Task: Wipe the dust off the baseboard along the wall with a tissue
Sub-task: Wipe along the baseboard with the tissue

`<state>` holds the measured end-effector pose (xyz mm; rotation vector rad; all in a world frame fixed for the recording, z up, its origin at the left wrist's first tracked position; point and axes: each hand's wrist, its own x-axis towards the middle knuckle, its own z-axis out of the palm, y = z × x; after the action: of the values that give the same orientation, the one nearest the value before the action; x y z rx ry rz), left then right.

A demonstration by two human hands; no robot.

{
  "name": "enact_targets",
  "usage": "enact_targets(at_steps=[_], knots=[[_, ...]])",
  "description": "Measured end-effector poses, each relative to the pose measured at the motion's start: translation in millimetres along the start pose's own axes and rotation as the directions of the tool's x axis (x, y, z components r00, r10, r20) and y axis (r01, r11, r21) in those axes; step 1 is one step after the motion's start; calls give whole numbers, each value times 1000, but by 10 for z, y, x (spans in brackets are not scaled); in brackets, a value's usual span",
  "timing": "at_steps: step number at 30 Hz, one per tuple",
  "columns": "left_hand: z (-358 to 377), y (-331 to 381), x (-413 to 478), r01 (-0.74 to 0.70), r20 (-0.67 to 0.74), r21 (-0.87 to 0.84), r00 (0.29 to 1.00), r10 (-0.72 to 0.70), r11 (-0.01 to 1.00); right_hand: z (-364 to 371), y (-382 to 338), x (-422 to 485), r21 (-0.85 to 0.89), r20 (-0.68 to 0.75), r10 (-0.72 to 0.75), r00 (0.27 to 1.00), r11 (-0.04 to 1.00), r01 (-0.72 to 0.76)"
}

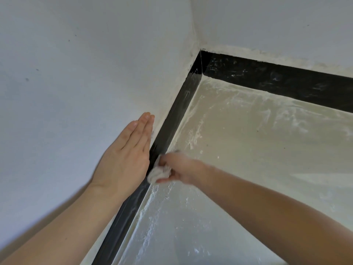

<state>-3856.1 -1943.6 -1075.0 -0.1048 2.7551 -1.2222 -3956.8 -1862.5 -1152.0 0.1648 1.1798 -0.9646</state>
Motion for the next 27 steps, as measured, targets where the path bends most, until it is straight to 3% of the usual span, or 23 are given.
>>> enact_targets(at_steps=[5,8,11,13,15,19,21,23,24,27], knots=[[-18,-1,-1,12,9,-69,1000,-12,998,-354,-743,89,-39,-172,-227,959,974,224],[-43,-13,4,0,27,-62,1000,1,998,-593,-937,97,66,-284,-324,902,932,355],[-55,-23,25,-16,18,-84,1000,18,996,-779,-969,13,254,-375,-418,827,812,525],[-48,0,90,9,5,-147,1000,-9,989,-863,-922,-43,197,-458,-375,806,841,504],[-8,40,222,10,-33,-208,999,-17,978,-847,-807,-121,56,-519,-301,800,922,383],[66,23,563,-14,-102,-238,995,-10,971,-583,-550,-124,62,-329,-230,916,963,264],[44,45,657,-62,-122,-171,992,41,983,-443,-530,-54,37,-267,-226,937,969,244],[19,34,663,-136,-32,-71,990,134,988,-392,-650,-2,-33,-277,-270,922,962,271],[20,41,661,-113,23,-95,993,116,989,-407,-750,-5,-67,-292,-300,908,954,294],[131,64,645,-13,-13,-136,1000,11,991,-562,-1111,-62,-59,-389,-358,849,929,365]])
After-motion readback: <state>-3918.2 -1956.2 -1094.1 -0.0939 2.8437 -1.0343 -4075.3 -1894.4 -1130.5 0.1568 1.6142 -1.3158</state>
